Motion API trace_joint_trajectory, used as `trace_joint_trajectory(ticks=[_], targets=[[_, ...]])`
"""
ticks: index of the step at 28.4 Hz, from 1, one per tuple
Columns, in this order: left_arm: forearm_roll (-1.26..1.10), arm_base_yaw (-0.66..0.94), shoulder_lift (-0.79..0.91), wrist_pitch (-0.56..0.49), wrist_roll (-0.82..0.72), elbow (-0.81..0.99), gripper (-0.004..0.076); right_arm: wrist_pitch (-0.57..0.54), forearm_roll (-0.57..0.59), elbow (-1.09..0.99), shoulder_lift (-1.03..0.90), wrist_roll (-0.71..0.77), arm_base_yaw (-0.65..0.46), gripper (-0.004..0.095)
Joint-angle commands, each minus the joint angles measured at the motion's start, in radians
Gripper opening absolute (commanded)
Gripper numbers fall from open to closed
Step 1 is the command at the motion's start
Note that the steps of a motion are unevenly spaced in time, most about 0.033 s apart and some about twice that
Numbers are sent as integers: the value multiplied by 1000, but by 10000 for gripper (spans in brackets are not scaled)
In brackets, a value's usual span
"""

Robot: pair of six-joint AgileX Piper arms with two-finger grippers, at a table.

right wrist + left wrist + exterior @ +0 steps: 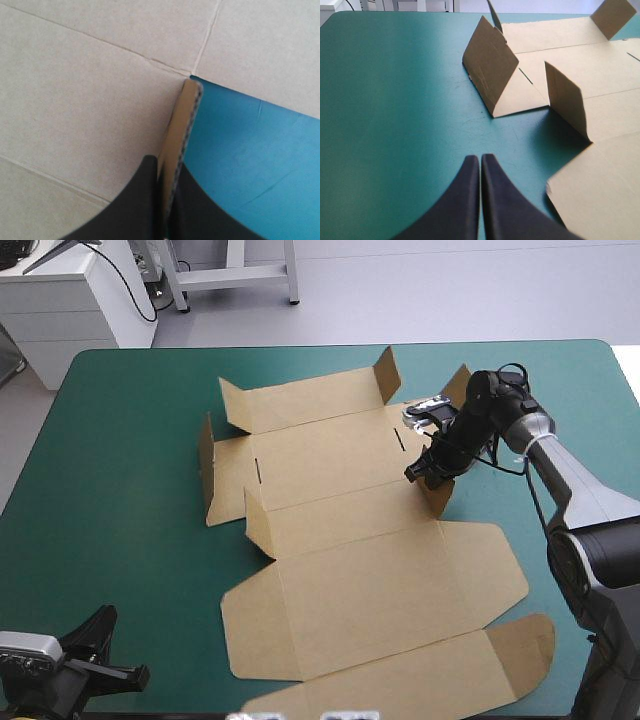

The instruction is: Fold the box

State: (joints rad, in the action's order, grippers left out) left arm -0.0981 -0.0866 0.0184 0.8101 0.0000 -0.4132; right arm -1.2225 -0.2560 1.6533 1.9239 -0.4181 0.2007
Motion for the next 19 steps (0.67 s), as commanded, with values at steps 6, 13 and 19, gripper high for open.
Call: trace_joint_trajectory(ticks=[6,13,19], targets=[[-4,-1,4,-76,0,-33,-8,-21,-13,341,29,-381,25,-21],[-4,-1,4,-76,0,-33,-8,-21,-16,522,121,-707,117,-21],[-4,-1,4,-76,0,-33,-8,31,-21,529,146,-857,200,-21]])
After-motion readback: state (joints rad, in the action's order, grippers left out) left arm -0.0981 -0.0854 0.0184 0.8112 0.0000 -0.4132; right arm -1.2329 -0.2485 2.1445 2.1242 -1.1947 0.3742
